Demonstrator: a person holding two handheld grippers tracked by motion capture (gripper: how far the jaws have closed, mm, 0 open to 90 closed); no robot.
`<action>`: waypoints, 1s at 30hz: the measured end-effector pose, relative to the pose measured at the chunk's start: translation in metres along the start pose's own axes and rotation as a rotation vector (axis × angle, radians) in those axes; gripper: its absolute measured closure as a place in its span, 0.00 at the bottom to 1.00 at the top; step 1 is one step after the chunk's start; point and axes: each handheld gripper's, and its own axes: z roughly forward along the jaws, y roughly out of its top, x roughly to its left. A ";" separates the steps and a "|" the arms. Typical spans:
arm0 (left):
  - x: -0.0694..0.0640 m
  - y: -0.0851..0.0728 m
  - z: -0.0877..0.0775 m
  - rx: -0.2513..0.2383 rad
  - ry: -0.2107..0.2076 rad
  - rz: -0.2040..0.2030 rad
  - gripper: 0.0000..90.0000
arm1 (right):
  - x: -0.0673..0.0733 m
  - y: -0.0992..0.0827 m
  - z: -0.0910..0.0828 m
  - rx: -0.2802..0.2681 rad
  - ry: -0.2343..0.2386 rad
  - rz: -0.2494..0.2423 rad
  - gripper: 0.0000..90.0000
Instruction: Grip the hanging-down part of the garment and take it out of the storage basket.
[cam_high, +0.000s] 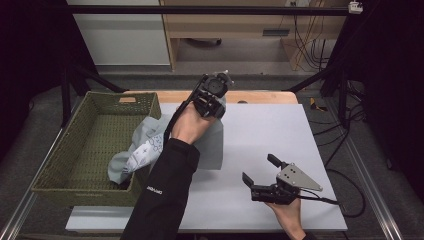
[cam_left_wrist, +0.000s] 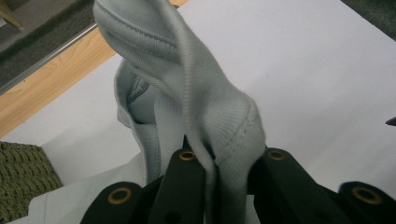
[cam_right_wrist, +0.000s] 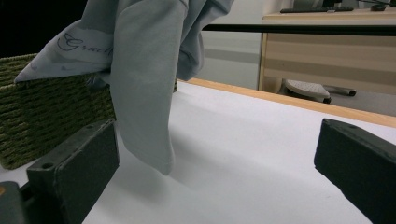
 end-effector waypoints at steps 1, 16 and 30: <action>0.000 0.000 0.000 0.000 -0.002 -0.001 0.92 | 0.000 0.000 0.000 -0.002 0.001 0.002 0.00; 0.001 0.000 0.001 0.007 -0.006 0.003 0.92 | -0.002 0.006 0.003 -0.016 0.033 0.033 0.00; 0.002 -0.001 -0.001 0.005 -0.005 0.010 0.92 | 0.009 0.017 0.028 -0.014 0.078 0.025 0.00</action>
